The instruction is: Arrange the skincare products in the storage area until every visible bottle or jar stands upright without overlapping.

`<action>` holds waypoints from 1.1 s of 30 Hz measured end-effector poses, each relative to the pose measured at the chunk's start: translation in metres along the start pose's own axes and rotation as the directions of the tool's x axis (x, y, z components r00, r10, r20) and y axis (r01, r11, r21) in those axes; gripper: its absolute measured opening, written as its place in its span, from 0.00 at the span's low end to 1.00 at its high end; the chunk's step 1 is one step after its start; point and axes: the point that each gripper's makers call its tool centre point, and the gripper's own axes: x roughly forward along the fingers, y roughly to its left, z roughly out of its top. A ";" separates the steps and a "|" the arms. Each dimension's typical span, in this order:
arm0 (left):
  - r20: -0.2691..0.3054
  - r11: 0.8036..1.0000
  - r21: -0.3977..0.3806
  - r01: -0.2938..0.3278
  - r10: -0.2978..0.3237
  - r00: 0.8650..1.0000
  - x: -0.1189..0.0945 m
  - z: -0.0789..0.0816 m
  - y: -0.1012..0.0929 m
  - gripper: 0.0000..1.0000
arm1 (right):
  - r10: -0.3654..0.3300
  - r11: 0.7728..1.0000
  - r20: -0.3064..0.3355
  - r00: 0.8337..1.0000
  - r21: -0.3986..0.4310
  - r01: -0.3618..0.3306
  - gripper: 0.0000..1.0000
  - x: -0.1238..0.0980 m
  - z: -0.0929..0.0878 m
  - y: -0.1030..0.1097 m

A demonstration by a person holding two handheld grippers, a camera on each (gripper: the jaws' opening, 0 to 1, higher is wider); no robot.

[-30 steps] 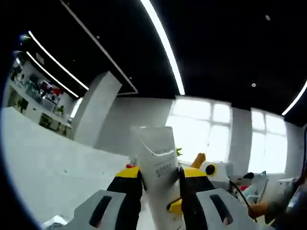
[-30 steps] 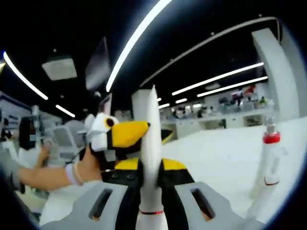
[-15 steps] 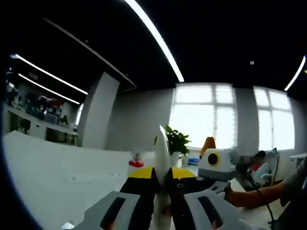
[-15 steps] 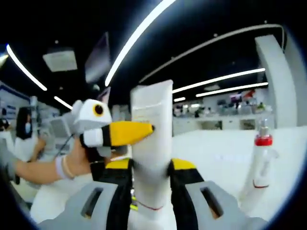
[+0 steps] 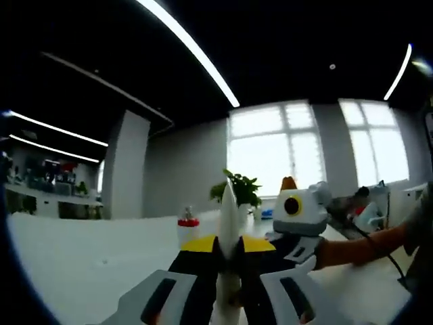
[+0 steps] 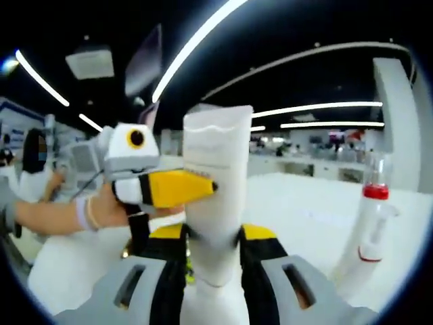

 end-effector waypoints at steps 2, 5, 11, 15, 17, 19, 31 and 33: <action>0.016 0.999 -0.019 0.027 -0.026 1.000 -0.002 0.000 -0.003 0.09 | 0.020 1.000 -0.007 1.000 -0.008 -0.020 0.29 0.000 -0.002 0.003; 0.036 0.998 -0.020 0.052 -0.051 0.998 -0.005 0.001 -0.008 0.10 | 0.044 0.999 -0.013 0.999 -0.006 -0.045 0.28 -0.001 -0.006 0.007; 0.046 1.000 0.001 0.028 -0.028 0.999 -0.008 0.001 -0.009 0.16 | 0.040 0.998 -0.031 0.999 -0.047 -0.041 0.27 -0.003 -0.009 0.011; -0.035 0.998 0.019 -0.066 0.067 0.997 -0.011 -0.013 0.003 0.49 | 0.030 0.998 -0.042 0.999 -0.055 -0.032 0.26 -0.005 -0.010 0.011; -0.073 1.000 -0.005 -0.020 0.019 0.997 -0.013 -0.021 -0.003 0.52 | 0.023 0.996 -0.041 0.999 -0.089 -0.027 0.26 -0.006 -0.009 0.010; -0.131 0.999 -0.032 0.029 -0.033 0.991 -0.016 -0.033 -0.010 0.50 | 0.010 0.993 -0.037 0.999 -0.119 -0.015 0.26 -0.007 -0.009 0.008; -0.203 0.996 -0.087 0.017 -0.035 0.978 -0.023 -0.053 -0.005 0.42 | 0.005 1.000 -0.152 0.988 0.032 0.000 0.16 -0.012 -0.031 -0.001; -0.144 0.991 -0.132 0.007 -0.026 0.989 -0.025 -0.042 0.001 0.39 | 0.062 0.991 -0.176 0.982 0.131 -0.039 0.16 -0.016 -0.028 -0.001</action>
